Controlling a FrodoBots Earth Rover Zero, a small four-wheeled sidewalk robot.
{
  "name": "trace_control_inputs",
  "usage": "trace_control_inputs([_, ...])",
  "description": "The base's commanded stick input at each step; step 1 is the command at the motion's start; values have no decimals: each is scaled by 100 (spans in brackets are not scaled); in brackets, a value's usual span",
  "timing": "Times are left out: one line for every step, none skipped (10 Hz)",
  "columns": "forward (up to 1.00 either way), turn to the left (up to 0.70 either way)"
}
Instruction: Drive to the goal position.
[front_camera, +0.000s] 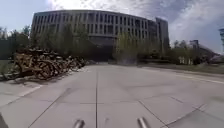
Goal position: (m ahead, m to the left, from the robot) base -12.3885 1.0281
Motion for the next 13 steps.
trace_control_inputs([70, 0])
trace_control_inputs([70, 0])
trace_control_inputs([70, 0])
trace_control_inputs([70, 0])
trace_control_inputs([70, 0])
trace_control_inputs([70, 0])
trace_control_inputs([70, 0])
trace_control_inputs([70, 0])
trace_control_inputs([70, 0])
trace_control_inputs([70, 0])
trace_control_inputs([70, 0])
trace_control_inputs([70, 0])
trace_control_inputs([70, 0])
